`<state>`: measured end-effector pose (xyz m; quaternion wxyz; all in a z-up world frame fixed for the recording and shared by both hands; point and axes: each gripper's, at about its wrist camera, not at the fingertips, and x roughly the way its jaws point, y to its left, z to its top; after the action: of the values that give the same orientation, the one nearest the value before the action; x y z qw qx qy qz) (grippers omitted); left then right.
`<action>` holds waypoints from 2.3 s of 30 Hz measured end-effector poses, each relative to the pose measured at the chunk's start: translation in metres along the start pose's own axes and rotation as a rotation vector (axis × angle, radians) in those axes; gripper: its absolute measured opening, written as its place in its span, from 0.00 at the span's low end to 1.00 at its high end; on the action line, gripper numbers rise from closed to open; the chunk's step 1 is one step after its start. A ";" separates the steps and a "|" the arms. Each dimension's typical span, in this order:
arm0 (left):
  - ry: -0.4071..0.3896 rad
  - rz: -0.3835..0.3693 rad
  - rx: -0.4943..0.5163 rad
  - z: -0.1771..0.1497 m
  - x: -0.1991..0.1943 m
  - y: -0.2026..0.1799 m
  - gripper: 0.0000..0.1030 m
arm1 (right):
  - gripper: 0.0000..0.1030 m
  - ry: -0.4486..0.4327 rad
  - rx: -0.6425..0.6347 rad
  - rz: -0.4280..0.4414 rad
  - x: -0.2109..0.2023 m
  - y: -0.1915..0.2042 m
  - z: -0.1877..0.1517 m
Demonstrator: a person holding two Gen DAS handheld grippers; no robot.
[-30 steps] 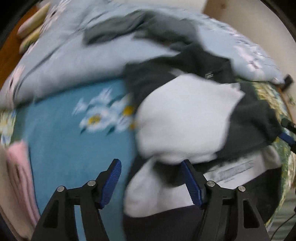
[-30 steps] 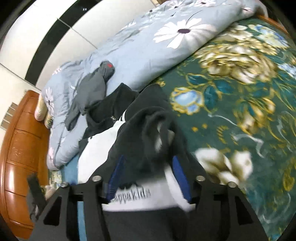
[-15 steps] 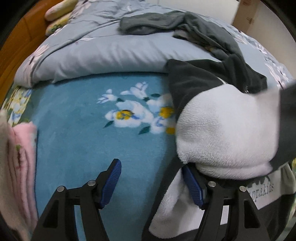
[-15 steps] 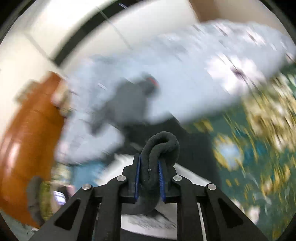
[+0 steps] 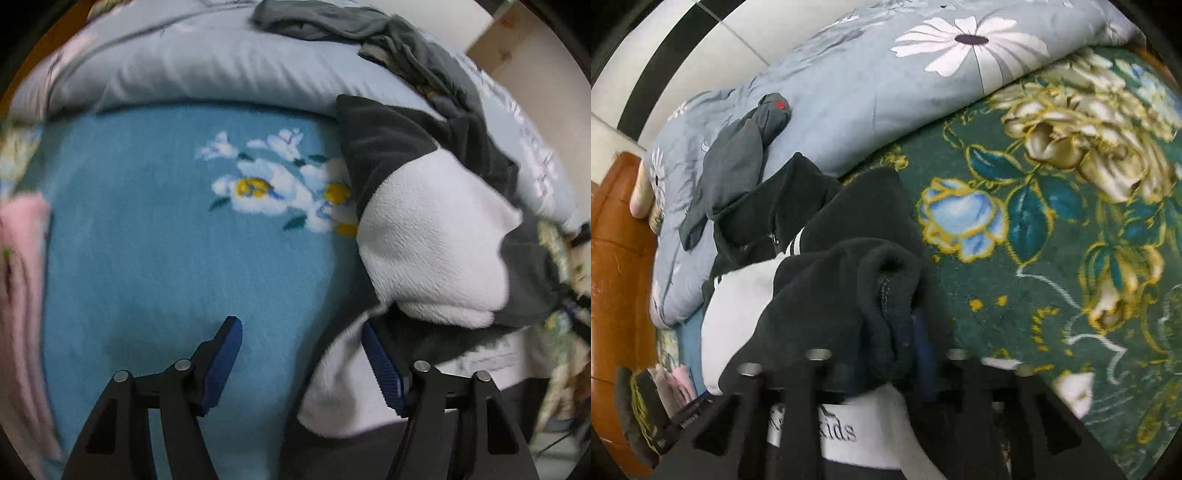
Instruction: Fold clothes
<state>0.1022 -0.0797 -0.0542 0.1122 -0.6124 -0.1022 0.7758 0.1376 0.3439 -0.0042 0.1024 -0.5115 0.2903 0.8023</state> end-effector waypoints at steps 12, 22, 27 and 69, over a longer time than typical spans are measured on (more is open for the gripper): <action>0.122 -0.242 0.003 -0.089 -0.020 0.050 0.69 | 0.54 0.053 0.208 0.075 -0.031 -0.068 -0.135; 0.174 -0.288 0.015 -0.129 -0.032 0.062 0.66 | 0.54 0.022 0.325 0.074 -0.041 -0.087 -0.193; 0.219 -0.319 0.037 -0.148 -0.035 0.065 0.66 | 0.48 0.007 0.382 0.084 -0.047 -0.095 -0.211; 0.045 -0.539 -0.199 -0.103 -0.195 0.102 0.11 | 0.14 -0.078 0.172 0.251 -0.175 0.020 -0.151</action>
<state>0.2410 -0.2328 0.0730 0.2563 -0.5882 -0.3344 0.6903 0.3235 0.2649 0.1100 0.0558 -0.4290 0.4152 0.8003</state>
